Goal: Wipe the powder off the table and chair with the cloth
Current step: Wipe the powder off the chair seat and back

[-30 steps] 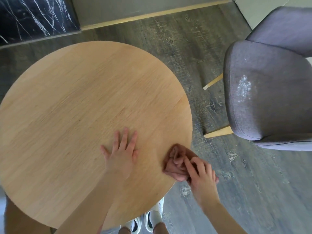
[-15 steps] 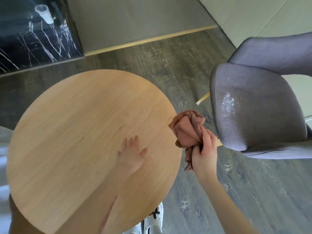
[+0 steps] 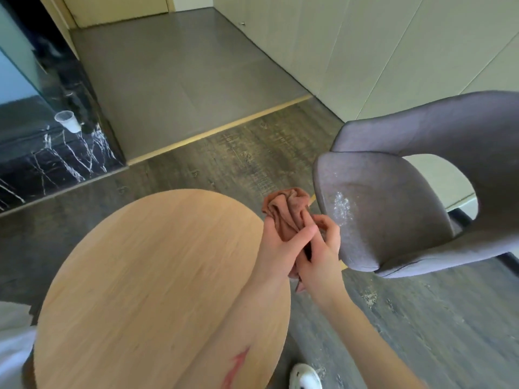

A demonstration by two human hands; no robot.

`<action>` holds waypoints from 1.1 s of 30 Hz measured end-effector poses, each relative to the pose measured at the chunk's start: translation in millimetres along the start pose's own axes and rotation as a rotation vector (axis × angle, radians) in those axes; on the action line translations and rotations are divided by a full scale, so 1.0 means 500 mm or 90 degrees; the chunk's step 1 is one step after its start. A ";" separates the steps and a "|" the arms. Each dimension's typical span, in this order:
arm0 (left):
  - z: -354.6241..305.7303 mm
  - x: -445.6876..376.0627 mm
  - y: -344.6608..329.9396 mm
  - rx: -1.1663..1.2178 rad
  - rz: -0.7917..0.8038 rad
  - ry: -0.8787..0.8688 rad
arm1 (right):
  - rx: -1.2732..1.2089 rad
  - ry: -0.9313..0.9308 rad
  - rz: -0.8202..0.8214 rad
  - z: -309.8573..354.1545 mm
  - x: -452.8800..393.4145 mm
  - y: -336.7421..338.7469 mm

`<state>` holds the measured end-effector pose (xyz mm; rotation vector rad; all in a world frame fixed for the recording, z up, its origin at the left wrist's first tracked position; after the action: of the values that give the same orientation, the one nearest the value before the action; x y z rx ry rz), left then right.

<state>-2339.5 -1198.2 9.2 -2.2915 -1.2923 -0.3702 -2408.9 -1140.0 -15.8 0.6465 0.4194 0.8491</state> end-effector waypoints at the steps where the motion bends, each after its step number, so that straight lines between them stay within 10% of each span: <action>1: -0.005 -0.007 -0.007 -0.007 -0.016 -0.010 | 0.016 0.015 0.000 0.000 -0.004 0.005; 11: 0.002 -0.116 -0.203 -0.027 -0.062 -0.070 | 0.085 0.017 -0.070 -0.119 -0.115 0.130; 33: 0.211 -0.388 -0.725 -0.051 -0.126 0.022 | 0.066 -0.129 0.181 -0.622 -0.356 0.447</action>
<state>-2750.0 -1124.2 -69.0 -2.2173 -1.5176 -0.5355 -2819.2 -1061.7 -77.9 0.8946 0.1905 1.0240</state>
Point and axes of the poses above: each hand's wrist, its own x-axis away from the middle knuckle, its own y-axis out of the back of the hand, z = x × y, the point moved 2 cm from there along -x, towards the middle knuckle, and after that the axes turned 6 degrees about x, right-handed, at the moved point
